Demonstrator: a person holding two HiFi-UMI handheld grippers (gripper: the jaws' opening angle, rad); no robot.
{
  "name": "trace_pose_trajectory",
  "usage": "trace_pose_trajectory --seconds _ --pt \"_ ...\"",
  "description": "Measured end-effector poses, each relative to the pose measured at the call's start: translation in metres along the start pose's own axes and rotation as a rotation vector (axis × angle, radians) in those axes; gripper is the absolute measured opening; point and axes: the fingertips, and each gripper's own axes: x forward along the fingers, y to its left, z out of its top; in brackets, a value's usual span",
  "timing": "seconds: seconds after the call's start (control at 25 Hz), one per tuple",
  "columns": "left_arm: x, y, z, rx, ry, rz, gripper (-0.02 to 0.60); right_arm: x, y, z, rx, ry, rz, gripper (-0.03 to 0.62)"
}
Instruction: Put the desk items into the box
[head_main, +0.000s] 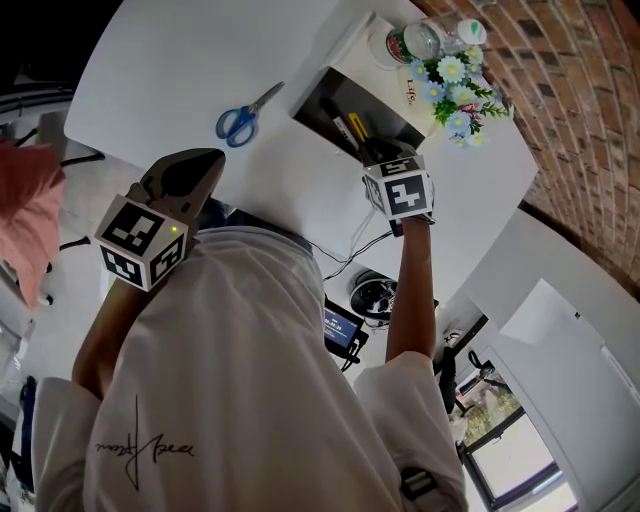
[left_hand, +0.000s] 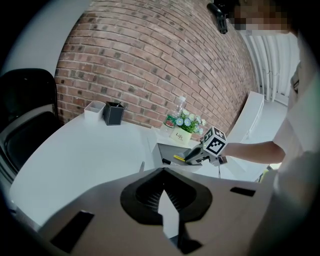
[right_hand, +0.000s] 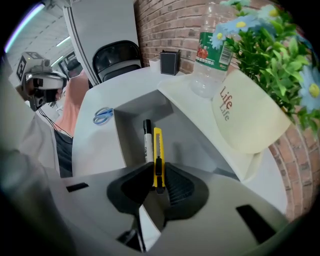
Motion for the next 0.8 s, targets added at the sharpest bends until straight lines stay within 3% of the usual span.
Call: trace_pose_trajectory --seconds 0.8 --pt "-0.007 0.000 -0.005 -0.007 -0.003 0.022 0.003 0.012 -0.003 -0.001 -0.003 0.014 0.000 0.084"
